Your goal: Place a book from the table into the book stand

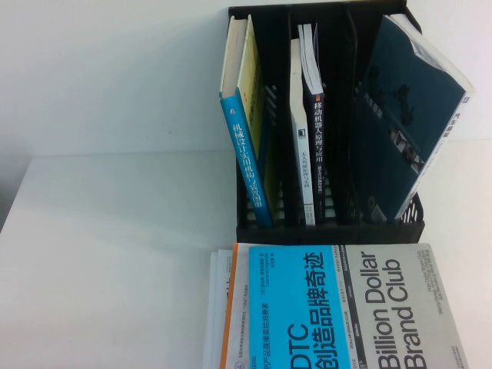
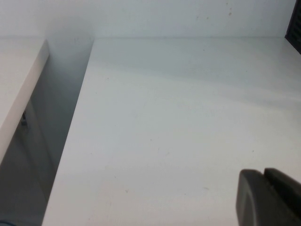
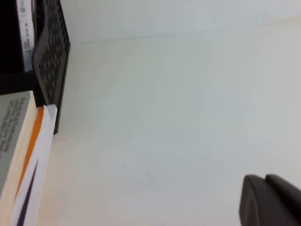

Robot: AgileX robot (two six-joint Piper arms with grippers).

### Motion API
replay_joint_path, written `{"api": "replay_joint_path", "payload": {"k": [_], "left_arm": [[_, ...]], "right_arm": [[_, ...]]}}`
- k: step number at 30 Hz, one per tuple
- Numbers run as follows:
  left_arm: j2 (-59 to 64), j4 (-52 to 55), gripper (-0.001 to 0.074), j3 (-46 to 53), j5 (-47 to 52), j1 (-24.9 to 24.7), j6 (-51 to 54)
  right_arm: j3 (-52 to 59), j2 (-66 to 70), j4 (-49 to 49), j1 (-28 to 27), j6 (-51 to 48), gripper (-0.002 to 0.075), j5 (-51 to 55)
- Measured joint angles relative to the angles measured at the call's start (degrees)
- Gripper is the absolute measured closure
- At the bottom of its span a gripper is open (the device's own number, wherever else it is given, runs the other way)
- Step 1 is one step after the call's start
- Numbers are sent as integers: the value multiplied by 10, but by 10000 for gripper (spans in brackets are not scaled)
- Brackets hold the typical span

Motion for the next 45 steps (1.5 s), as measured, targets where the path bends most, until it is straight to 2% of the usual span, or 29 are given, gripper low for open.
{"api": "replay_joint_path", "payload": {"k": [10, 45], "left_arm": [[0, 0, 738, 0, 0, 0, 0], [0, 0, 737, 0, 0, 0, 0]], "right_arm": [[0, 0, 0, 0, -30, 729, 0], [0, 0, 0, 0, -31, 729, 0]]}}
